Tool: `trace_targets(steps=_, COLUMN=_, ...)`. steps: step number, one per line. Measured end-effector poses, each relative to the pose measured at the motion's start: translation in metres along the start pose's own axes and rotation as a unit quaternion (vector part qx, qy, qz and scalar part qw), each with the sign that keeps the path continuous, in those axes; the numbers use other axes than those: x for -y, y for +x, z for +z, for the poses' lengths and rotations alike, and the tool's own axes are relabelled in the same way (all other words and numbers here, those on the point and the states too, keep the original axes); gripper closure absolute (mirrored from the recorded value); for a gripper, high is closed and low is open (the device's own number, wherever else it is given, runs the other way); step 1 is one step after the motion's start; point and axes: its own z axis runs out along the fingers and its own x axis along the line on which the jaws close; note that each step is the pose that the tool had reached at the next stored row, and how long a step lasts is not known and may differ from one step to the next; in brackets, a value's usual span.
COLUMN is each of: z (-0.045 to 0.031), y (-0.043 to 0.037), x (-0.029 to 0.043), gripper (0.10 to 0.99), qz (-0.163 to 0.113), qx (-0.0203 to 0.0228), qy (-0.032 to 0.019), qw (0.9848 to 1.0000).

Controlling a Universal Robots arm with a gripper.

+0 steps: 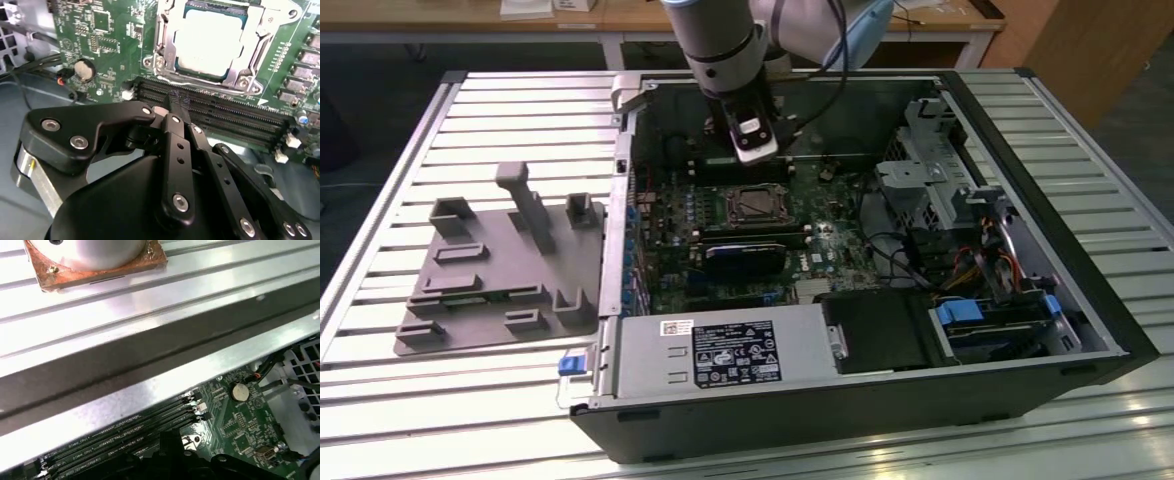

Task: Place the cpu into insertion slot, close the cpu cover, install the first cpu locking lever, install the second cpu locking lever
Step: 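Install the first cpu locking lever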

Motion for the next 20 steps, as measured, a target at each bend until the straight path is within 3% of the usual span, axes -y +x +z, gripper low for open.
trace_targets(steps=4, z=-0.0059, y=-0.0014, x=-0.0017, gripper=0.980, qz=-0.001, qx=0.0010, qy=0.0025, qw=1.0000)
trace_targets(steps=12, z=-0.0058, y=-0.0013, x=-0.0017, gripper=0.980, qz=-0.001, qx=0.0007, qy=0.0041, qw=1.0000)
trace_targets(steps=16, z=-0.0049, y=-0.0021, x=-0.0018, gripper=0.980, qz=-0.002, qx=-0.0067, qy=0.0192, qw=0.9998)
trace_targets(steps=20, z=-0.0041, y=-0.0042, x=-0.0025, gripper=0.980, qz=-0.003, qx=-0.0190, qy=0.0385, qw=0.9991)
